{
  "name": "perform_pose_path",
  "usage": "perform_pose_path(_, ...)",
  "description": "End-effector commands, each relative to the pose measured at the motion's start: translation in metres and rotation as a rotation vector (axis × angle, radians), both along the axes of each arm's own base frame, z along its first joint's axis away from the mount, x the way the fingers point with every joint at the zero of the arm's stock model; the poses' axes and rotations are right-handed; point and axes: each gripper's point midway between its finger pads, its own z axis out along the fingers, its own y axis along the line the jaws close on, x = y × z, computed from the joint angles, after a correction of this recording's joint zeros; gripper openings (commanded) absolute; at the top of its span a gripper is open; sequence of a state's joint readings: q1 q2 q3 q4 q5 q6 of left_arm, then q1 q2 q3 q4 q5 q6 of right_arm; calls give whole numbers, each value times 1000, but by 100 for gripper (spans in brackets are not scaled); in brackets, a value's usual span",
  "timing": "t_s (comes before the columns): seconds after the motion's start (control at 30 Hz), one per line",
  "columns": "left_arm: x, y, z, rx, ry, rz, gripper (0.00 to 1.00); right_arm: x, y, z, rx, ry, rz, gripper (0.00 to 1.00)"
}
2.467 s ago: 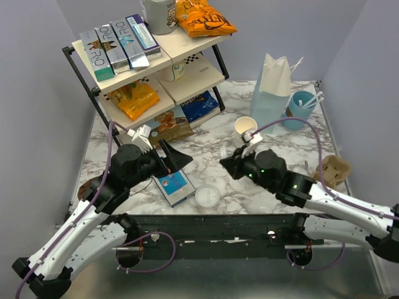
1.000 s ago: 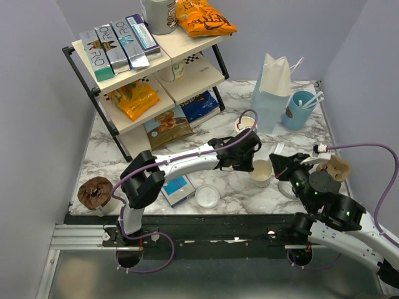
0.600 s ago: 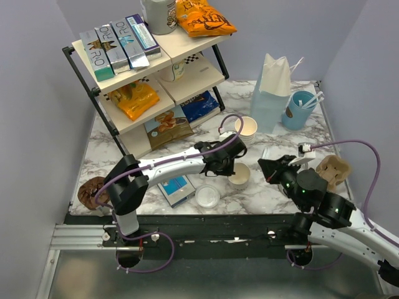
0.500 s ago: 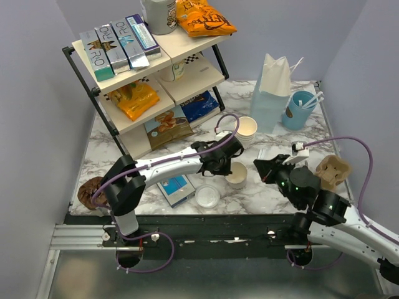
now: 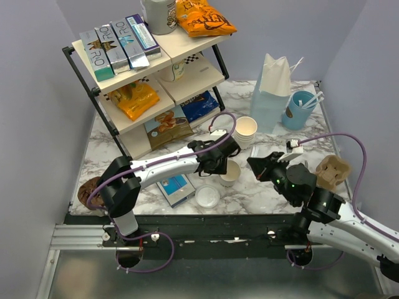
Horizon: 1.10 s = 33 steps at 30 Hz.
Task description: Pack the takeout coffee
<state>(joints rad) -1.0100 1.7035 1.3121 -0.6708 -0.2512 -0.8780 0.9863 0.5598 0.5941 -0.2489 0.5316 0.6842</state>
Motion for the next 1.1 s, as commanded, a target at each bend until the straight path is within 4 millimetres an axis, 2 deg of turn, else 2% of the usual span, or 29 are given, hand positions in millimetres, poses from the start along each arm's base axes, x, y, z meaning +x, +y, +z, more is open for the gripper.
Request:
perform_pose_path(0.0,3,-4,24,-55,-31,-17,54,1,7,6,46,-8,13,9)
perform_pose_path(0.07,5,-5,33,-79,-47,-11,60,2,8,6,44,-4,14,10)
perform_pose_path(0.1,5,-2,45,-106,-67,-7,69,1,11,8,47,-4,23,10)
perform_pose_path(0.17,6,1,59,-150,-87,-3,74,2,16,8,45,1,39,10)
perform_pose_path(0.2,4,7,72,-181,-110,4,80,1,20,8,53,10,53,10)
perform_pose_path(0.27,7,20,84,-204,-146,38,86,3,27,11,54,25,72,10)
perform_pose_path(0.3,3,33,90,-226,-161,62,99,-1,35,12,65,38,109,10)
perform_pose_path(0.43,3,73,95,-294,-177,146,99,-5,63,13,125,66,223,10)
perform_pose_path(0.47,2,80,93,-304,-176,160,99,-3,69,13,146,64,238,10)
perform_pose_path(0.5,2,96,88,-311,-178,194,99,-7,76,12,170,82,273,10)
perform_pose_path(0.6,-3,109,79,-365,-155,199,99,-9,84,5,210,106,309,10)
perform_pose_path(0.67,-3,106,79,-405,-165,172,99,-7,83,1,229,115,300,10)
perform_pose_path(0.7,-9,104,73,-422,-140,158,99,-7,82,-10,236,140,291,10)
perform_pose_path(0.9,-7,84,66,-488,-90,96,99,-9,71,-17,274,148,279,12)
perform_pose_path(1.07,-5,67,63,-531,-51,46,99,-6,64,-36,277,184,249,13)
